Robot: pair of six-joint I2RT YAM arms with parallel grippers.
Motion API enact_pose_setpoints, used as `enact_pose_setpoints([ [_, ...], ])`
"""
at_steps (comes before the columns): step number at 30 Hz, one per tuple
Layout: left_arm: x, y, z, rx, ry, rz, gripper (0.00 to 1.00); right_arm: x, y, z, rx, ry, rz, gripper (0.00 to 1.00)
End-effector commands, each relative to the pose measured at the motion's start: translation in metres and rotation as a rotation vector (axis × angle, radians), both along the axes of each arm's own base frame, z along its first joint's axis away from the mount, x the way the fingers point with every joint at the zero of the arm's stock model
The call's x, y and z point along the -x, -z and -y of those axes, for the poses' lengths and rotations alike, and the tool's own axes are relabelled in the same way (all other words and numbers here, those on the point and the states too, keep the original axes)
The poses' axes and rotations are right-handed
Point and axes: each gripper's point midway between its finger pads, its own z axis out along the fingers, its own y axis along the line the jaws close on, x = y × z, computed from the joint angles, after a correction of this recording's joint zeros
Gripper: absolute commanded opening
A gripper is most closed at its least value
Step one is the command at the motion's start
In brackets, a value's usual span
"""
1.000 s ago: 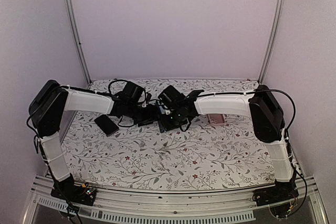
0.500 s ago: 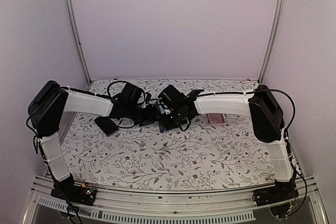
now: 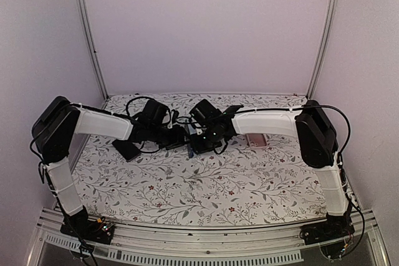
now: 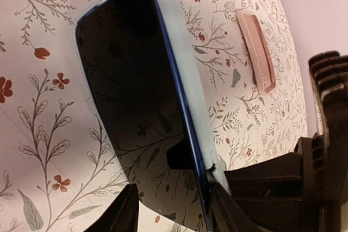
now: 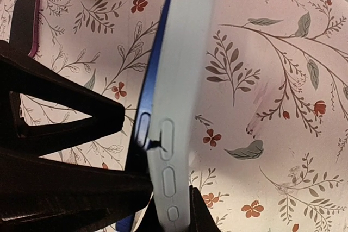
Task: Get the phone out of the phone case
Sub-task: Remove the phone case from the phone.
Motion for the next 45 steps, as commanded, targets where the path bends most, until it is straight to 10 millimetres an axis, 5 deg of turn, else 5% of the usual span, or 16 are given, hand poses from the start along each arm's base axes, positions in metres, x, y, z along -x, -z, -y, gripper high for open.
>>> enact_pose_setpoints([
  [1,0.023,0.064,-0.052,-0.239,-0.067,-0.161,0.44,-0.005,-0.07,-0.041,-0.225,-0.067,0.088,0.0],
  [12,0.025,0.072,-0.07,-0.359,-0.076,-0.173,0.42,-0.009,-0.077,-0.031,-0.194,0.0,0.109,0.0],
  [26,0.018,0.068,-0.052,-0.422,-0.038,-0.179,0.37,-0.009,-0.075,-0.043,-0.196,-0.018,0.114,0.0],
  [33,0.023,0.07,-0.065,-0.491,-0.045,-0.192,0.37,-0.011,-0.079,-0.04,-0.199,-0.004,0.121,0.0],
  [45,0.025,0.04,-0.053,-0.418,-0.031,-0.153,0.37,-0.004,-0.09,-0.037,-0.225,-0.01,0.1,0.0],
])
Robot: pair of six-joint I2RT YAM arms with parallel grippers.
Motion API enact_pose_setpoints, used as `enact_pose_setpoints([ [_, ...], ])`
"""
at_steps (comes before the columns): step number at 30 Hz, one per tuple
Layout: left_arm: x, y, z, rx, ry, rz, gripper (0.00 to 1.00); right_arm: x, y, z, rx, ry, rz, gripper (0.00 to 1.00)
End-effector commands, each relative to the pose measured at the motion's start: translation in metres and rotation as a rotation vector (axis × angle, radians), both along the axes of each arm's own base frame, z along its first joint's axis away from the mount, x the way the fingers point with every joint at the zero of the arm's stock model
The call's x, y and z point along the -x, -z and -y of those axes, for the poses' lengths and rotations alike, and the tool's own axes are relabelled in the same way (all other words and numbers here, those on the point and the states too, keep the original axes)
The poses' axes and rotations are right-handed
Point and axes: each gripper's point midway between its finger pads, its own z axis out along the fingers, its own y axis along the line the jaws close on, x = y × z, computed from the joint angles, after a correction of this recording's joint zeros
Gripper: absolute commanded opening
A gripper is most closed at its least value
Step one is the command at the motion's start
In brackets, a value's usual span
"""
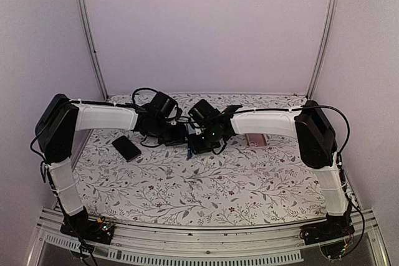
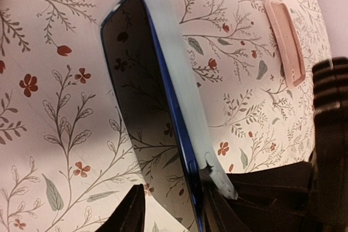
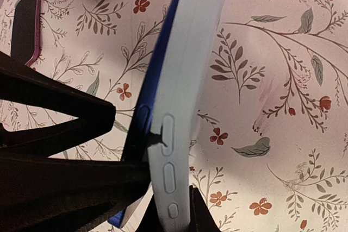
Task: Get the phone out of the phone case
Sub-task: Remove the phone case from the phone.
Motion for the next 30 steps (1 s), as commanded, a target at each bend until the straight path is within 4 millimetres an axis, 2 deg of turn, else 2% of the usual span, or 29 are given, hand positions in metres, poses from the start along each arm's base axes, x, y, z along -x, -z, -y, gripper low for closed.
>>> enact_pose_setpoints([
  [1,0.026,0.042,-0.046,-0.213,-0.044,-0.107,0.37,-0.005,-0.09,-0.035,-0.218,-0.037,0.119,0.0],
  [8,0.024,0.018,-0.024,-0.146,-0.013,-0.069,0.39,-0.002,-0.086,-0.035,-0.212,-0.037,0.096,0.0],
  [13,0.027,0.012,-0.014,-0.12,0.002,-0.068,0.42,-0.003,-0.085,-0.033,-0.204,-0.029,0.092,0.0],
  [25,0.042,0.029,-0.007,-0.094,0.008,-0.129,0.49,-0.005,-0.088,-0.029,-0.185,-0.007,0.117,0.0],
  [30,0.046,0.048,-0.022,-0.149,-0.015,-0.163,0.49,-0.007,-0.098,-0.028,-0.155,0.008,0.191,0.0],
])
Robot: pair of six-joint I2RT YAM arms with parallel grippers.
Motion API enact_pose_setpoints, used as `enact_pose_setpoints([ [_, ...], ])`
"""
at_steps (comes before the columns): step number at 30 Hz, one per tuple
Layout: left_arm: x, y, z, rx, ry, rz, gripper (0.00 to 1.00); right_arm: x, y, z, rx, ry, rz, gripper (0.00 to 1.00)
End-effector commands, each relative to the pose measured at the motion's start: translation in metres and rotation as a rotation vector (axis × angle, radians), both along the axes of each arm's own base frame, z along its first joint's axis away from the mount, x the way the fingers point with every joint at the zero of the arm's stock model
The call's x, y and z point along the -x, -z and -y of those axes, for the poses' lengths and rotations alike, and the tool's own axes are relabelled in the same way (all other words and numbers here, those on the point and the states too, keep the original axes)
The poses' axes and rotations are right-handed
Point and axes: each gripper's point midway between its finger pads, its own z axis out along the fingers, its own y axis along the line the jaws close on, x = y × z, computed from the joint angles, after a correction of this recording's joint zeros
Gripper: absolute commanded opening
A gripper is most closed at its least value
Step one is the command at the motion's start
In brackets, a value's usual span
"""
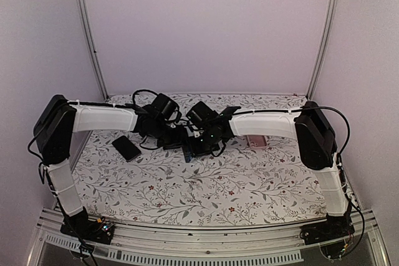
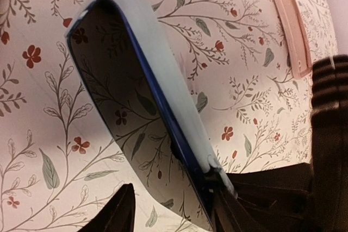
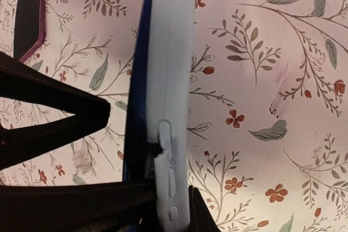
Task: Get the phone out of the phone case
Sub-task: Remove the phone case from the phone.
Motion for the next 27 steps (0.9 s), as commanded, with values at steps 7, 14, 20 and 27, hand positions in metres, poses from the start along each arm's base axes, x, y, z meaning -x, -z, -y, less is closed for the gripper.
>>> enact_pose_setpoints([
  [7,0.034,0.062,-0.046,-0.162,-0.044,-0.157,0.48,-0.011,-0.111,-0.026,-0.03,0.01,0.373,0.0],
  [14,0.039,0.058,-0.053,-0.115,-0.066,-0.152,0.46,0.004,-0.121,-0.037,-0.102,-0.036,0.35,0.0],
  [20,0.04,0.061,-0.054,-0.078,-0.074,-0.145,0.43,0.013,-0.11,-0.048,-0.146,-0.064,0.284,0.0],
  [27,0.046,0.071,-0.065,-0.116,-0.097,-0.157,0.39,0.017,-0.098,-0.055,-0.191,-0.041,0.221,0.0],
])
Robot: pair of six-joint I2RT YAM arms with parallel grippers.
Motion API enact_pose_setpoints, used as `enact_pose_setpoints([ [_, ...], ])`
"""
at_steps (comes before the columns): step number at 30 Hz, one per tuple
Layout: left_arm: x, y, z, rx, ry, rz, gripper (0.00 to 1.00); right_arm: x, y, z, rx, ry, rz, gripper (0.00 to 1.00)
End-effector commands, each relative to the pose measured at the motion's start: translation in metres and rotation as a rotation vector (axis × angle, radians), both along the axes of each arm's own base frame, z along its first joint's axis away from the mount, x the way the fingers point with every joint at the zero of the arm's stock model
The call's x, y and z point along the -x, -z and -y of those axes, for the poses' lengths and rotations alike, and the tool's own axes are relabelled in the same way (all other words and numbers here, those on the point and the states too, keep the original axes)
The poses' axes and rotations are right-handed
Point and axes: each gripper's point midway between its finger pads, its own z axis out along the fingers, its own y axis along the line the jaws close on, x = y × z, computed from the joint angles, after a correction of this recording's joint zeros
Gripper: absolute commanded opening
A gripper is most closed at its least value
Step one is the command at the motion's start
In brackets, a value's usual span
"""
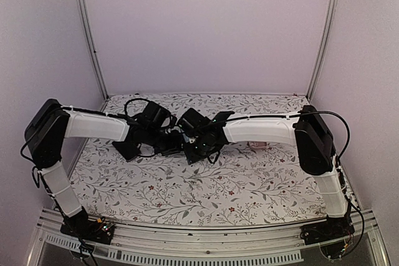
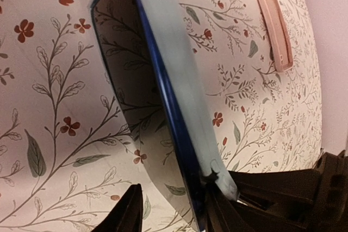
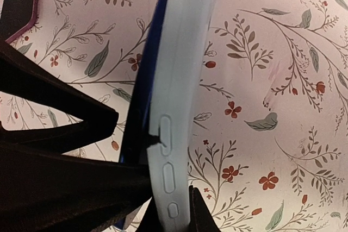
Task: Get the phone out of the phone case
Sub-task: Remove the phone case from the phone.
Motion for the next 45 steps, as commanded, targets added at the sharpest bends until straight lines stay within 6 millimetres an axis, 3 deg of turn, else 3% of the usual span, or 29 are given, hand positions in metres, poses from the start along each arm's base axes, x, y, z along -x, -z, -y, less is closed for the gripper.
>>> enact_pose_setpoints([
  [1,0.031,0.064,-0.057,-0.226,-0.072,-0.158,0.39,0.001,-0.094,-0.053,-0.338,-0.026,0.069,0.0],
  [10,0.045,0.072,-0.074,-0.243,-0.086,-0.168,0.37,0.006,-0.088,-0.066,-0.422,-0.033,0.03,0.0],
  [15,0.046,0.072,-0.08,-0.251,-0.094,-0.161,0.36,0.005,-0.084,-0.069,-0.418,-0.025,0.019,0.0],
  [21,0.041,0.067,-0.084,-0.259,-0.1,-0.143,0.34,0.0,-0.091,-0.066,-0.382,0.0,0.033,0.0],
  [28,0.035,0.06,-0.079,-0.234,-0.087,-0.12,0.31,0.001,-0.114,-0.06,-0.338,0.009,0.07,0.0],
  [35,0.031,0.058,-0.064,-0.178,-0.046,-0.1,0.29,0.008,-0.096,-0.067,-0.33,-0.005,0.015,0.0],
  [41,0.026,0.049,-0.058,-0.145,-0.033,-0.064,0.16,0.001,-0.083,-0.061,-0.335,0.024,-0.013,0.0],
  [45,0.02,0.032,-0.057,-0.131,-0.033,0.0,0.02,-0.011,-0.074,-0.042,-0.347,0.06,-0.039,0.0],
])
